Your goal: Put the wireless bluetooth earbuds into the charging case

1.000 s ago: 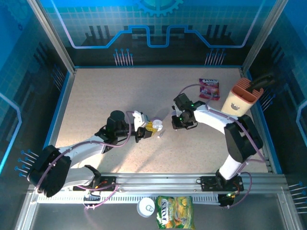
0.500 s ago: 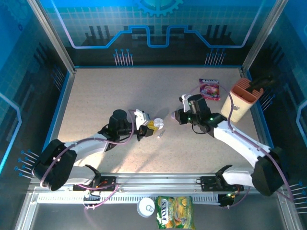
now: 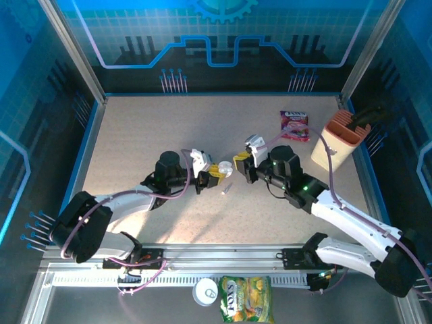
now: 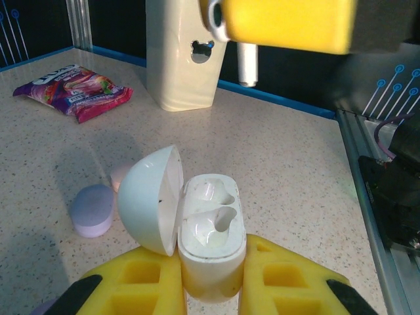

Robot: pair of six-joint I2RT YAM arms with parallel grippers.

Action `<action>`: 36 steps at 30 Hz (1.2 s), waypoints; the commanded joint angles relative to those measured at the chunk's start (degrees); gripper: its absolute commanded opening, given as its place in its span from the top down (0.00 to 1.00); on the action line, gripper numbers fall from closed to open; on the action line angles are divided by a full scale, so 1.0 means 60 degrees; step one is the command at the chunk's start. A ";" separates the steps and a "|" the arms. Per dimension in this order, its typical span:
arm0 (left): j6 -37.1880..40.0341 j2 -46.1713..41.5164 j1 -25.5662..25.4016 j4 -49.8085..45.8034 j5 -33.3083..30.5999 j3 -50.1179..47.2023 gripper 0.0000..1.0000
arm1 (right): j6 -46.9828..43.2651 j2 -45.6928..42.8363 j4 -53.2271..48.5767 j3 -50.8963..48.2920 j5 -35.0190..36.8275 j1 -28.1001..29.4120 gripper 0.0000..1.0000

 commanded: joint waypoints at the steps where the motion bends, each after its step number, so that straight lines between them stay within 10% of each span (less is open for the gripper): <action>1: -0.0289 0.0024 -0.0065 0.0627 0.0241 0.0263 0.83 | -0.0410 0.0273 0.0769 0.0228 -0.0309 0.0389 0.85; 36: -0.0657 -0.0755 -0.0060 0.0483 0.0271 0.0094 0.82 | -0.0476 0.0904 0.1347 -0.0240 -0.0247 0.0685 0.86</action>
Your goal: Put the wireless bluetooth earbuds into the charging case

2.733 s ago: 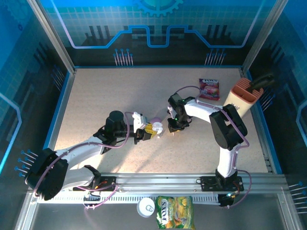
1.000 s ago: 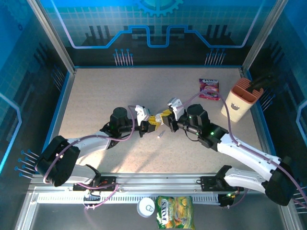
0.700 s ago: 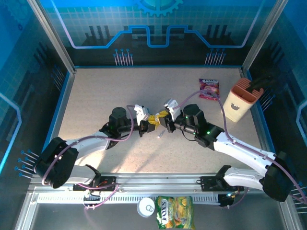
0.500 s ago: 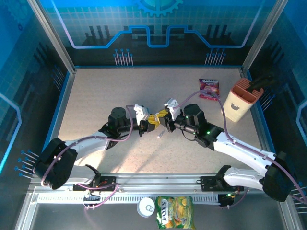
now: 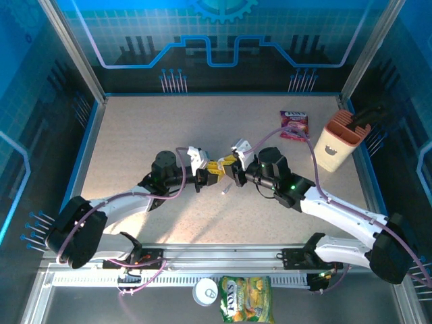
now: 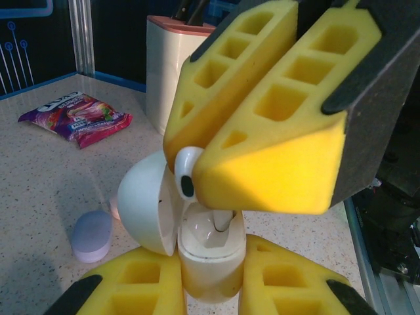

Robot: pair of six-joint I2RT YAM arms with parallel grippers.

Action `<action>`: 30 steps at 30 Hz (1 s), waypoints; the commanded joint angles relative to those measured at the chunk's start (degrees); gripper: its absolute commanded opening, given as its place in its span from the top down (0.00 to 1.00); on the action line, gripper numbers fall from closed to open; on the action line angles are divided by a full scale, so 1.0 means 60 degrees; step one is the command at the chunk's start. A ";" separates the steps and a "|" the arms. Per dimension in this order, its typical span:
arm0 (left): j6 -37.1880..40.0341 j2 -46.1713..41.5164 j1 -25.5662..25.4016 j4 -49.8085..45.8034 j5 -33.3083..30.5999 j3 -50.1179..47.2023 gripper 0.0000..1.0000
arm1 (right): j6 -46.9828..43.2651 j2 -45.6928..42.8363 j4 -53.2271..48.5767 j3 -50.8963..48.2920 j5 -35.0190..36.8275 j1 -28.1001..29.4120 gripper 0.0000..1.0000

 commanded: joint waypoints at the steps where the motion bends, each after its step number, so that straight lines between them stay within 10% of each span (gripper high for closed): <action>1: -0.0125 -0.0268 -0.0063 0.0152 0.0250 0.0094 0.82 | -0.0193 -0.0142 0.0145 -0.0193 0.0085 0.0068 0.86; 20: 0.0071 -0.0356 -0.0065 0.0138 0.0235 0.0014 0.82 | 0.1415 -0.0937 0.0371 -0.0308 -0.1556 -0.0977 0.57; 30: 0.0184 -0.0828 0.0420 0.0153 -0.0184 -0.0587 0.82 | 0.3080 -0.0444 -0.1345 -0.0113 0.0075 -0.2013 0.56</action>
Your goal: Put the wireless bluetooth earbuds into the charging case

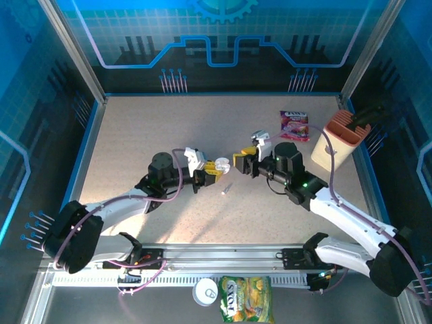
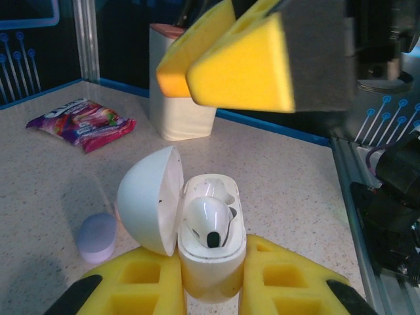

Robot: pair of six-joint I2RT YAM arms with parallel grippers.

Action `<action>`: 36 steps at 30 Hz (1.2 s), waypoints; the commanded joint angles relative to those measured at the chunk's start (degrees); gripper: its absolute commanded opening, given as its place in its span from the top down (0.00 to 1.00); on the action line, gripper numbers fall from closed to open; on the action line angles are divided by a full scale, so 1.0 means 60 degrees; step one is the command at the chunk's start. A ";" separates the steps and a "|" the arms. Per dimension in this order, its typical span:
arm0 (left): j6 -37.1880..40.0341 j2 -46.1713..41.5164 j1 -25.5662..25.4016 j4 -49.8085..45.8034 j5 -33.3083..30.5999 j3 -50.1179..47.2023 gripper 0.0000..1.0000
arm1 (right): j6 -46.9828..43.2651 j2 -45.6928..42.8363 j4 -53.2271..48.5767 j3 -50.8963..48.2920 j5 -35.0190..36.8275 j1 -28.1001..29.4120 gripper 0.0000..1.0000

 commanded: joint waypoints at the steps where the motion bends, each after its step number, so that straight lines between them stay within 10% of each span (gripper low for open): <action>1: 0.0087 -0.0435 0.0280 0.0151 -0.0188 -0.0345 0.82 | 0.1007 0.0413 -0.1001 0.0179 0.0488 -0.0462 0.56; 20: 0.0065 -0.2864 0.0786 0.0411 -0.0308 -0.1891 0.82 | 0.0499 0.6606 -0.3381 0.3369 -0.2009 0.0424 0.47; 36: 0.0459 -0.2855 0.0778 0.0439 -0.0322 -0.1914 0.82 | 0.0547 0.7689 -0.3433 0.3249 -0.2066 0.0833 0.47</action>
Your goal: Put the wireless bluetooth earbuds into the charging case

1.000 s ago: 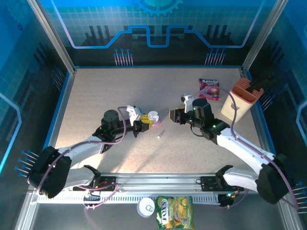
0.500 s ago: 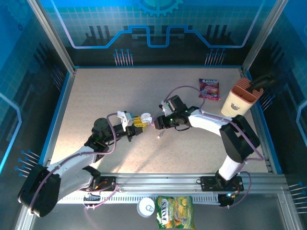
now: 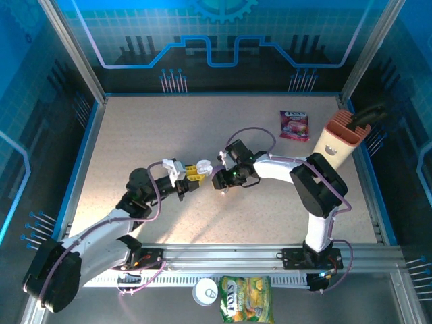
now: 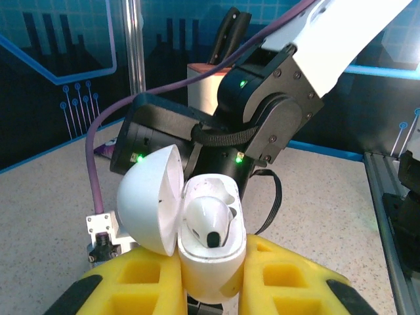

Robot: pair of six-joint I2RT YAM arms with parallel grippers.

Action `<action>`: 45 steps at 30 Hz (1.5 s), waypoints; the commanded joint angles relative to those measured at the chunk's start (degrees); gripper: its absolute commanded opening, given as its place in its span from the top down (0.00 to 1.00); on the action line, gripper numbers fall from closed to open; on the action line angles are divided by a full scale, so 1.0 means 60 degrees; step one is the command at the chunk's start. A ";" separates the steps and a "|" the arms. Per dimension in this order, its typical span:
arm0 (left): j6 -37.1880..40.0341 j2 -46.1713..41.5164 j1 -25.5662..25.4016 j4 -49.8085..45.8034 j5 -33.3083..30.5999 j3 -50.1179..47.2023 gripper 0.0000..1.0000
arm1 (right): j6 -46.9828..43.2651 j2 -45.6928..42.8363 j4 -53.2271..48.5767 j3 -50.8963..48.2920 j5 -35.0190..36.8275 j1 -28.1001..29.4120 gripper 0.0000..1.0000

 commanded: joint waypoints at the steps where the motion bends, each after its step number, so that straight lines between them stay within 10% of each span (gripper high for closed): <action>1: 0.0180 0.0151 0.0056 0.0446 0.0138 -0.0084 0.82 | -0.0075 -0.0156 -0.0278 -0.0265 -0.0074 0.0280 0.47; 18: 0.0123 0.0312 0.0050 0.0623 -0.0289 -0.0063 0.83 | -0.0065 -0.1096 -0.1547 -0.0480 0.1206 0.0975 0.47; 45: 0.0620 -0.0427 0.0038 0.0790 0.0762 -0.0641 0.82 | -0.1493 0.1661 -0.5643 0.3386 0.2761 0.1602 0.72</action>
